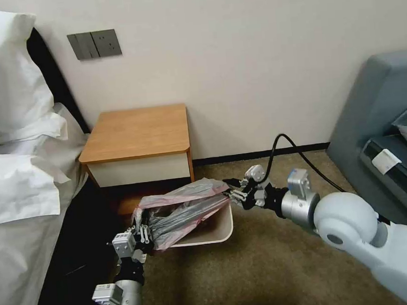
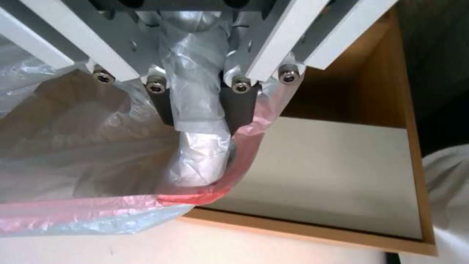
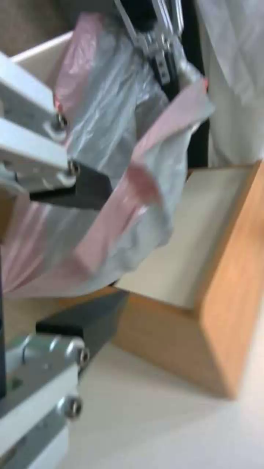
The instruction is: Pick up the garbage bag from the table and place it over the trash can.
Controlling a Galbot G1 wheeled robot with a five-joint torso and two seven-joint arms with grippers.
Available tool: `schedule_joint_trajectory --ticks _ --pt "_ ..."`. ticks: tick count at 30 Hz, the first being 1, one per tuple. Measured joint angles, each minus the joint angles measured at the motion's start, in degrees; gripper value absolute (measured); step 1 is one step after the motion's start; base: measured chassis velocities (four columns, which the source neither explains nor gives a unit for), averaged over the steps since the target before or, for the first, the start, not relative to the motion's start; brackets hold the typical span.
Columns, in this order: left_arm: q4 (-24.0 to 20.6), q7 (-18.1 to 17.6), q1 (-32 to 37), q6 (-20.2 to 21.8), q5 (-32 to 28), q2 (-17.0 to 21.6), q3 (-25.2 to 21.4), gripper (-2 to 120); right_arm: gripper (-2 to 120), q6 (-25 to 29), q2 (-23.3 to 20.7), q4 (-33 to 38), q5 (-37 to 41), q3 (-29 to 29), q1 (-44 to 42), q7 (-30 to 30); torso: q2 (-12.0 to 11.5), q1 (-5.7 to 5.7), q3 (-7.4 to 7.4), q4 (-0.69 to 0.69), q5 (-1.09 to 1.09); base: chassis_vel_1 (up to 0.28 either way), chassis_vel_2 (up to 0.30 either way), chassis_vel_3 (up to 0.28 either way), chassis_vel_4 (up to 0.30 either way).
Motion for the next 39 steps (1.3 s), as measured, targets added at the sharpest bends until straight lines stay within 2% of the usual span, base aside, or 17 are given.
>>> schedule_joint_trajectory --ticks 4,5,7,8,12,13,15,25,31,37,39 --pt "0.24 0.12 -0.02 0.15 0.10 -0.02 0.28 8 65 4.83 -0.34 -0.41 -5.44 -1.20 0.87 -2.54 0.00 0.00 0.00 0.00 0.00 0.000 0.000 0.000 0.000" --pt "0.24 0.12 -0.02 0.15 0.10 -0.02 0.28 8 65 4.83 -0.34 -0.41 -5.44 -1.20 0.87 -2.54 0.00 0.00 0.00 0.00 0.00 0.000 0.000 0.000 0.000" --pt "0.31 0.34 -0.02 0.15 0.38 -0.04 0.35 8 74 6.59 -0.06 -1.57 -7.97 -2.90 2.35 -2.76 0.00 0.01 0.00 0.00 0.00 0.000 0.000 0.000 0.000" --pt "0.41 0.64 -0.01 0.01 1.07 -0.05 0.31 8 82 7.04 0.36 -2.34 -9.06 -4.19 3.67 -2.76 0.00 0.00 0.00 0.01 0.00 0.000 0.000 0.000 0.000" --pt "0.60 0.97 0.00 -0.53 1.85 -0.05 0.25 8 88 6.69 0.70 -2.76 -9.16 -5.09 4.61 -2.70 0.00 0.00 0.00 0.00 0.00 0.000 0.000 0.000 0.000" --pt "1.16 1.98 -0.01 -2.26 4.22 -0.05 -0.29 8 95 6.25 1.31 -4.02 -8.97 -6.80 6.54 -1.55 0.00 0.00 0.00 0.00 0.00 0.000 0.000 0.000 0.000" --pt "1.60 3.00 0.01 -3.56 6.03 -0.03 -0.74 8 99 5.67 1.94 -5.23 -8.10 -7.99 8.41 0.10 0.00 0.00 0.00 0.01 0.00 0.000 0.000 0.000 0.000" --pt "2.42 6.08 0.20 -7.62 10.04 0.02 -1.75 8 100 -1.00 2.26 -8.20 0.56 -8.90 12.55 5.05 0.00 0.00 0.00 0.01 0.00 0.000 0.000 0.000 0.000" --pt "2.87 9.24 0.33 -10.08 12.19 0.05 -2.42 8 100 -5.54 1.57 -9.81 9.04 -9.03 14.36 7.90 0.00 0.00 0.00 0.00 0.00 0.000 0.000 0.000 0.000" --pt "2.91 11.01 0.51 -11.12 11.74 0.05 -2.58 8 100 -10.42 0.84 -11.10 15.19 -8.34 15.63 8.45 0.00 0.00 0.00 0.00 0.00 0.000 0.000 0.000 0.000" --pt "2.90 12.81 0.54 -11.45 9.83 0.18 -2.79 8 100 -13.22 -0.42 -11.67 16.09 -7.34 14.97 5.92 0.00 0.00 0.00 0.00 0.00 0.000 0.000 0.000 0.000"
